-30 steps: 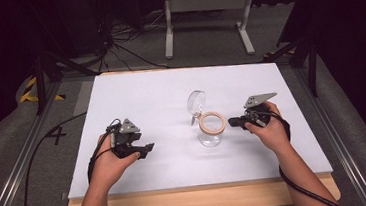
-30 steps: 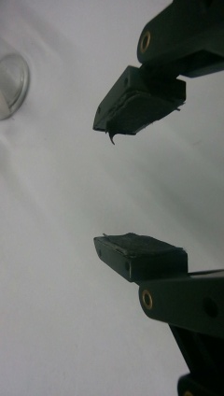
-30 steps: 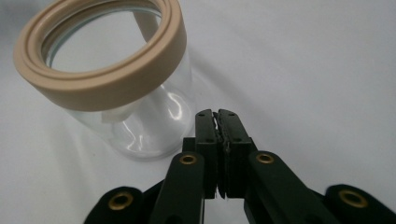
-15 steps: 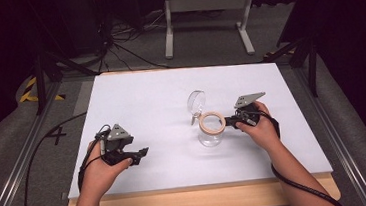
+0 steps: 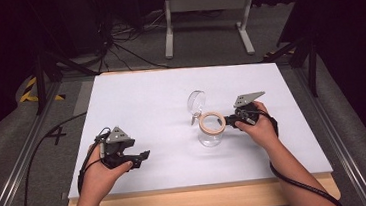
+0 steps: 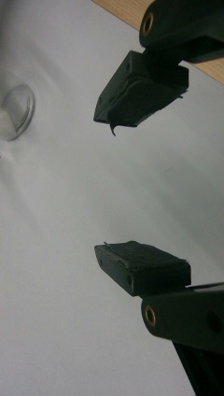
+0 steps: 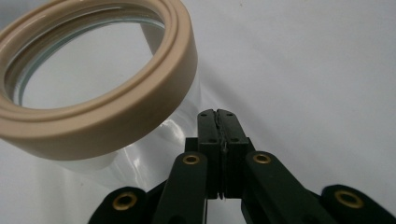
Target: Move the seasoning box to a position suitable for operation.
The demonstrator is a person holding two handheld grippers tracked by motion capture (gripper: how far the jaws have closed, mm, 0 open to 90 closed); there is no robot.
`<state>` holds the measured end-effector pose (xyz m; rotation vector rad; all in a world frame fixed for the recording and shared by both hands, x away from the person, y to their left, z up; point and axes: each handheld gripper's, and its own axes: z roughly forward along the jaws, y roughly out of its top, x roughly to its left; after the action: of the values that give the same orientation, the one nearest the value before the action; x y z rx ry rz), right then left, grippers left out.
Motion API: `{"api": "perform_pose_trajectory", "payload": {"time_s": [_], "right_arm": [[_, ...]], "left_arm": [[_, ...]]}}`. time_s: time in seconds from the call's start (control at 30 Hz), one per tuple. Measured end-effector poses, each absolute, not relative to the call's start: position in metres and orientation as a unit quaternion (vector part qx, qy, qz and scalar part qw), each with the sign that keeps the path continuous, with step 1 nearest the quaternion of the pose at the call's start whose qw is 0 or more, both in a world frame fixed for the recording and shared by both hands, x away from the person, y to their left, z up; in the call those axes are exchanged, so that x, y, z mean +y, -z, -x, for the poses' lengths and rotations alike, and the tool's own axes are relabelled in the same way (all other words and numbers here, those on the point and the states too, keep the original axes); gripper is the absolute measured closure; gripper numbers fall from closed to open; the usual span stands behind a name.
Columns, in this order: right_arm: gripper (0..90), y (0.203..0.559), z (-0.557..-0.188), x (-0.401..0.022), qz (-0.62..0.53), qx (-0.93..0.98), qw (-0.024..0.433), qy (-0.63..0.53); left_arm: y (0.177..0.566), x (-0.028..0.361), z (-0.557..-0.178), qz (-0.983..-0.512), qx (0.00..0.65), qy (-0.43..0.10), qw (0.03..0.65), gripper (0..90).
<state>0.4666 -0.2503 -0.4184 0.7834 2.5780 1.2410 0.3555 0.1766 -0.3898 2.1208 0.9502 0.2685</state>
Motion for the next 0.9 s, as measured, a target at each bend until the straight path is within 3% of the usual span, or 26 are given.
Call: {"api": "perform_pose_trajectory", "payload": {"time_s": [0.9], "right_arm": [[90.0, 0.423, -0.423, -0.242, -0.238, 0.885, 0.075, -0.394]], "left_arm": [[0.38, 0.144, -0.382, -0.844, 0.334, -0.089, 0.41, 31.5]]}}
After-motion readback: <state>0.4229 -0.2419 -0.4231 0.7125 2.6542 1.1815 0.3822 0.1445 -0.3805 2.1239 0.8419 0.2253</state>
